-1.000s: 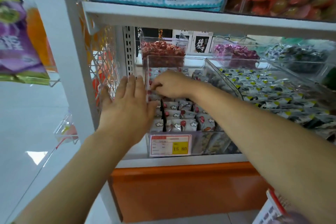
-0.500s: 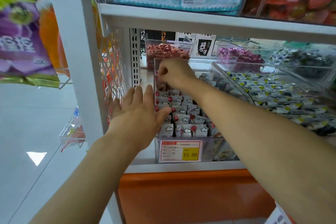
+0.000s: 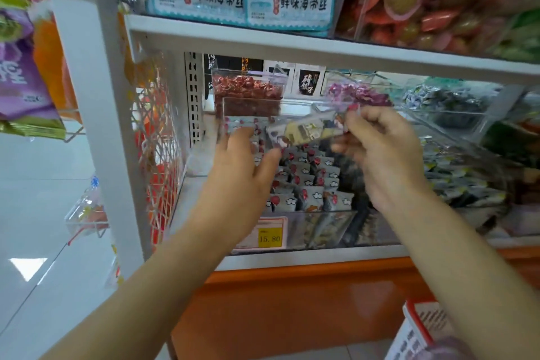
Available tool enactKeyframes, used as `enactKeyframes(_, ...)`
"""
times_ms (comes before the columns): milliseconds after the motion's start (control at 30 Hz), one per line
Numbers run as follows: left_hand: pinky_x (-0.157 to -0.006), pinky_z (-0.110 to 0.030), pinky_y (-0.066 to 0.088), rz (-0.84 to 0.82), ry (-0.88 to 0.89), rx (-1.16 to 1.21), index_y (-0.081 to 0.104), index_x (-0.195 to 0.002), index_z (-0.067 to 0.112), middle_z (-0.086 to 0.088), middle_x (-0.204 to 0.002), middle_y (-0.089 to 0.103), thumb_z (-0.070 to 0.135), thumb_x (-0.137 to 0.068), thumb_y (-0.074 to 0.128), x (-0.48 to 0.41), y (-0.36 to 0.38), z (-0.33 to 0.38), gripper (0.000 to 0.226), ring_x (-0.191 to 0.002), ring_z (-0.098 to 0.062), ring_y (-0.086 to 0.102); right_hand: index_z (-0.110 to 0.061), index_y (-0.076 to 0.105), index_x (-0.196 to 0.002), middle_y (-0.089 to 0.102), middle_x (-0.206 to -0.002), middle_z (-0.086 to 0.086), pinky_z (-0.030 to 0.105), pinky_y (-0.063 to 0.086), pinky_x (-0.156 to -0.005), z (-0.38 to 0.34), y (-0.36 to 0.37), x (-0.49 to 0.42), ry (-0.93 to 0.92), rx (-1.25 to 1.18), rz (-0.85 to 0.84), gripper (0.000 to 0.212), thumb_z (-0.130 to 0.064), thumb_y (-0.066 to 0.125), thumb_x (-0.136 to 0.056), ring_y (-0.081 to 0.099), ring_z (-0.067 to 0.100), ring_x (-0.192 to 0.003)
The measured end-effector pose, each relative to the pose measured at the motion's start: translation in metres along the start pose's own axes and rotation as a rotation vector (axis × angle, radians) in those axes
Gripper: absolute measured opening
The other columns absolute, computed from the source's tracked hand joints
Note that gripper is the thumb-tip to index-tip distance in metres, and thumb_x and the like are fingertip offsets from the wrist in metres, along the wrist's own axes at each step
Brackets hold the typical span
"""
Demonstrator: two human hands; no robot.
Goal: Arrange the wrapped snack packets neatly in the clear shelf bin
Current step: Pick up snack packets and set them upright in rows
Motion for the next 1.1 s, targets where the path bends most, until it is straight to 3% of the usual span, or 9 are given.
enactKeyframes(133,-0.055,-0.016,0.051,-0.15,-0.122,0.364,0.058,-0.1,0.009,-0.008,-0.082,0.065,0.029,-0.096,0.045,0.003,0.014,0.005,0.024,-0.061,-0.004,0.063,-0.003,0.062,-0.079,0.066,-0.064,0.002,0.021,0.053,-0.052,0.016,-0.025,0.025,0.214,-0.253,0.016,0.01,-0.005,0.058,-0.088,0.064,0.011,-0.055)
enactKeyframes(267,-0.06,-0.021,0.054,-0.184,-0.262,0.684,0.059,-0.089,0.007,-0.009,-0.074,0.062,0.027,-0.092,0.052,0.001,0.022,0.003,0.021,-0.065,-0.014,0.064,-0.003,0.064,-0.075,0.066,-0.061,0.004,0.021,0.054,-0.052,0.023,-0.037,0.027,0.334,-0.422,-0.014,0.008,-0.009,0.061,-0.08,0.064,0.012,-0.054)
enactKeyframes(433,-0.055,-0.016,0.052,-0.163,-0.476,1.181,0.058,-0.065,0.013,0.001,-0.057,0.06,0.022,-0.086,0.057,-0.003,0.028,0.002,0.023,-0.056,-0.009,0.061,-0.001,0.064,-0.083,0.068,-0.065,0.007,0.02,0.055,-0.054,0.027,-0.044,0.026,0.405,-0.513,-0.085,0.015,-0.007,0.061,-0.069,0.068,0.014,-0.06)
enactKeyframes(500,-0.052,-0.015,0.051,-0.131,-0.497,1.218,0.06,-0.06,0.013,0.0,-0.055,0.059,0.02,-0.086,0.057,-0.004,0.028,0.001,0.027,-0.052,-0.007,0.06,0.001,0.063,-0.084,0.069,-0.067,0.009,0.02,0.055,-0.054,0.027,-0.044,0.025,0.403,-0.529,-0.11,0.017,-0.005,0.059,-0.069,0.069,0.014,-0.061)
enactKeyframes(633,-0.052,-0.013,0.051,-0.098,-0.41,1.052,0.063,-0.047,0.021,0.004,-0.054,0.058,0.019,-0.091,0.052,-0.003,0.029,0.001,0.046,-0.052,-0.004,0.058,0.001,0.061,-0.082,0.067,-0.068,0.01,0.02,0.055,-0.054,0.03,-0.045,0.025,0.38,-0.507,-0.094,0.007,0.003,0.055,-0.08,0.069,0.016,-0.06)
enactKeyframes(733,-0.051,-0.013,0.05,-0.114,-0.407,1.026,0.062,-0.048,0.021,0.005,-0.054,0.054,0.02,-0.091,0.052,-0.002,0.03,0.001,0.044,-0.051,-0.004,0.055,-0.002,0.058,-0.086,0.066,-0.067,0.008,0.024,0.056,-0.055,0.03,-0.045,0.026,0.289,-0.381,-0.055,0.013,0.004,0.048,-0.09,0.068,0.019,-0.061)
enactKeyframes(900,-0.051,-0.015,0.048,-0.193,-0.333,0.953,0.064,-0.067,0.016,0.004,-0.059,0.055,0.014,-0.09,0.051,0.001,0.03,0.002,0.027,-0.055,-0.007,0.055,-0.009,0.06,-0.088,0.063,-0.075,0.007,0.025,0.054,-0.052,0.028,-0.046,0.027,0.195,-0.179,-0.054,0.015,-0.023,0.056,-0.089,0.067,0.019,-0.061)
enactKeyframes(1000,-0.052,-0.018,0.05,-0.288,-0.306,0.92,0.074,-0.085,0.017,0.0,-0.073,0.067,0.009,-0.089,0.05,0.001,0.029,0.004,0.025,-0.062,-0.009,0.059,-0.008,0.061,-0.089,0.062,-0.084,0.01,0.025,0.056,-0.057,0.027,-0.048,0.025,0.149,-0.089,-0.04,0.01,-0.006,0.053,-0.093,0.067,0.019,-0.063)
enactKeyframes(1100,-0.059,-0.02,0.053,-0.319,-0.3,0.868,0.069,-0.104,0.016,-0.005,-0.089,0.07,0.012,-0.083,0.056,0.002,0.029,0.003,0.024,-0.073,-0.012,0.063,-0.01,0.061,-0.095,0.065,-0.096,0.013,0.031,0.059,-0.064,0.028,-0.048,0.024,0.13,-0.032,-0.077,0.025,0.005,0.042,-0.093,0.069,0.019,-0.068)
Point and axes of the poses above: each hand's wrist, its own x-axis away from the middle knuckle, its own y-axis out of the palm, z = x × y, the point moved 2 cm from there along -x, towards the middle knuckle
